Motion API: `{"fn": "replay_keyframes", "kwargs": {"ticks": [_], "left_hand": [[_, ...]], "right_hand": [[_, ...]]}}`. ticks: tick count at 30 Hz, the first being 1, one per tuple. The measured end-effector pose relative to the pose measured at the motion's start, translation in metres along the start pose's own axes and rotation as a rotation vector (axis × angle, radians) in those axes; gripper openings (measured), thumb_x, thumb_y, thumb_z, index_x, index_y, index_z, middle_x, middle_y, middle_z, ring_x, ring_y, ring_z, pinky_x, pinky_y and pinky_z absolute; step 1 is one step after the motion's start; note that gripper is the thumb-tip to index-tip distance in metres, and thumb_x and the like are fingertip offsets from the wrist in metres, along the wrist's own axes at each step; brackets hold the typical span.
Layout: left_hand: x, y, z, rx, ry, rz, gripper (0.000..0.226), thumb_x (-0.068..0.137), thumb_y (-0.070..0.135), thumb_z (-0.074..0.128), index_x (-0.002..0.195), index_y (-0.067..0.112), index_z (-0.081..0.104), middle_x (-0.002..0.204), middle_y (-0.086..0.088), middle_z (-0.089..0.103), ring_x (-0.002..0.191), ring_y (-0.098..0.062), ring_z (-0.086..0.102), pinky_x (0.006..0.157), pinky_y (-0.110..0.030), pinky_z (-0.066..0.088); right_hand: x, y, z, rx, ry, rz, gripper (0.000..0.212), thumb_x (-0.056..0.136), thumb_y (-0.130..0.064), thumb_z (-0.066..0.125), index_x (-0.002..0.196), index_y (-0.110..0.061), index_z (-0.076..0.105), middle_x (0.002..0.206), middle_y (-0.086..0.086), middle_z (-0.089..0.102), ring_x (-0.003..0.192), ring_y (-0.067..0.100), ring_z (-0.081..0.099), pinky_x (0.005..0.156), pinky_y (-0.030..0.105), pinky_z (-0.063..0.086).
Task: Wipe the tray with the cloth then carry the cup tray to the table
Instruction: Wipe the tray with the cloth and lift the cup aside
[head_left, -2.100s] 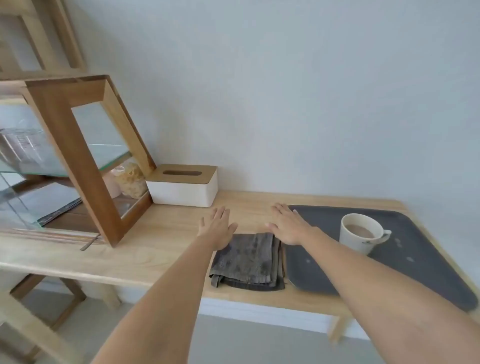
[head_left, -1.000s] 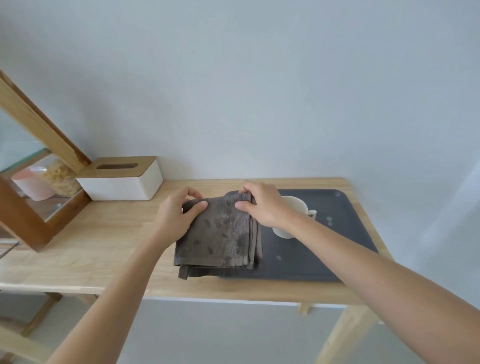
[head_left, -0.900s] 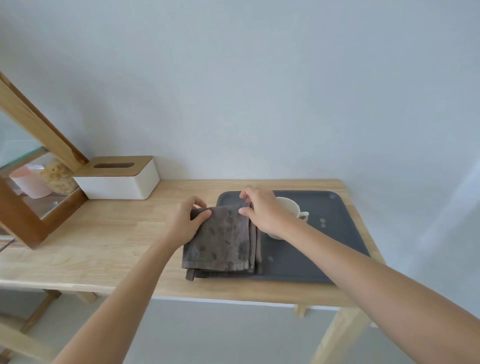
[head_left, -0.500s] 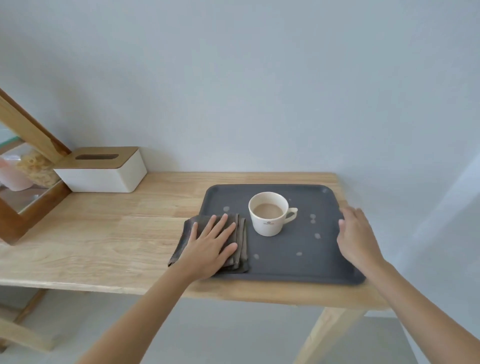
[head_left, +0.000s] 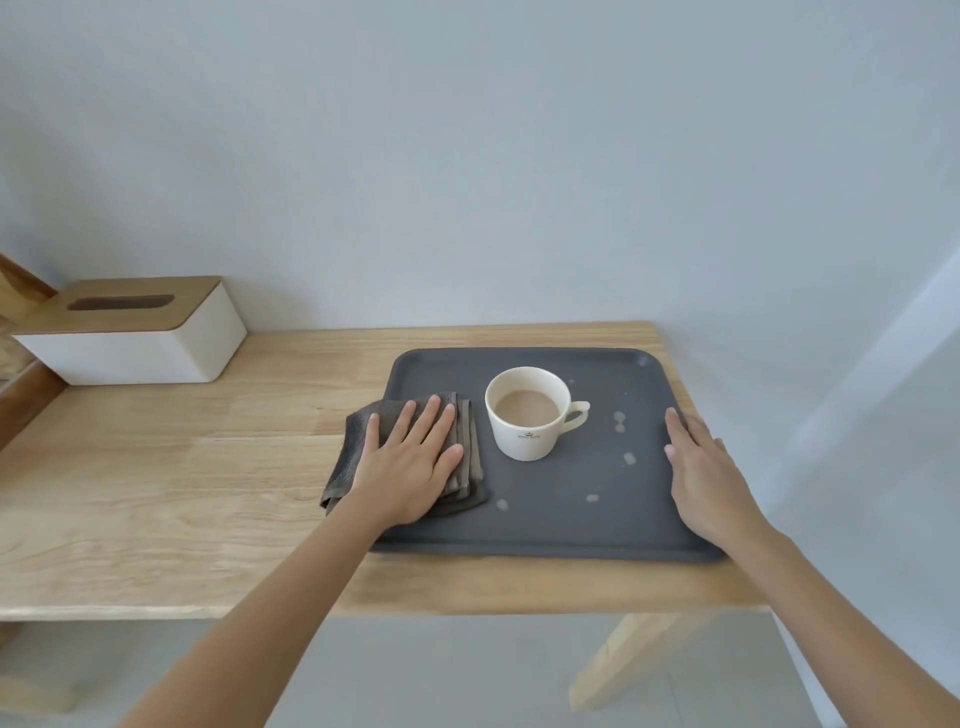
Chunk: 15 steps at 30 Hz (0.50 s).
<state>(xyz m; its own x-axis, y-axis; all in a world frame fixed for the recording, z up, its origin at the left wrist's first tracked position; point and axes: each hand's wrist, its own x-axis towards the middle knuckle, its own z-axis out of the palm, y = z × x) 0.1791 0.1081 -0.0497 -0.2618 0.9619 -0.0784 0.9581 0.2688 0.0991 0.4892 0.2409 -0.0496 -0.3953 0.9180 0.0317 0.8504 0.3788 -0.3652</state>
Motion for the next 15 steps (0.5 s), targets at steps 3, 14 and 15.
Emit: {"fn": "replay_keyframes", "kwargs": {"ticks": [3, 14, 15], "left_hand": [[0.026, -0.003, -0.005, -0.004, -0.013, -0.008, 0.06, 0.098, 0.051, 0.009, 0.153, 0.03, -0.001, 0.162, 0.009, -0.008, 0.15, -0.018, -0.005, 0.118, -0.055, -0.004], [0.077, -0.004, -0.016, 0.001, -0.068, 0.022, 0.059, 0.1, 0.046, 0.011, 0.153, 0.025, -0.002, 0.163, 0.004, -0.008, 0.15, -0.022, -0.006, 0.118, -0.052, -0.006], [0.074, -0.004, -0.015, -0.002, -0.071, 0.029, 0.059, 0.1, 0.046, 0.011, 0.153, 0.024, -0.003, 0.162, 0.003, -0.008, 0.15, -0.022, -0.007, 0.118, -0.05, -0.005]], "right_hand": [[0.0, 0.001, 0.0, -0.009, 0.02, -0.001, 0.046, 0.1, -0.01, 0.028, 0.146, -0.005, 0.029, 0.153, 0.012, 0.028, 0.138, 0.035, 0.032, 0.117, 0.046, 0.021], [0.003, -0.002, 0.004, 0.001, 0.031, 0.075, 0.055, 0.092, 0.007, 0.032, 0.146, -0.008, 0.033, 0.152, 0.013, 0.029, 0.134, 0.039, 0.034, 0.116, 0.051, 0.022], [0.004, -0.002, 0.005, 0.007, 0.038, 0.075, 0.056, 0.092, 0.008, 0.032, 0.145, -0.007, 0.033, 0.151, 0.014, 0.031, 0.136, 0.038, 0.032, 0.117, 0.052, 0.02]]}}
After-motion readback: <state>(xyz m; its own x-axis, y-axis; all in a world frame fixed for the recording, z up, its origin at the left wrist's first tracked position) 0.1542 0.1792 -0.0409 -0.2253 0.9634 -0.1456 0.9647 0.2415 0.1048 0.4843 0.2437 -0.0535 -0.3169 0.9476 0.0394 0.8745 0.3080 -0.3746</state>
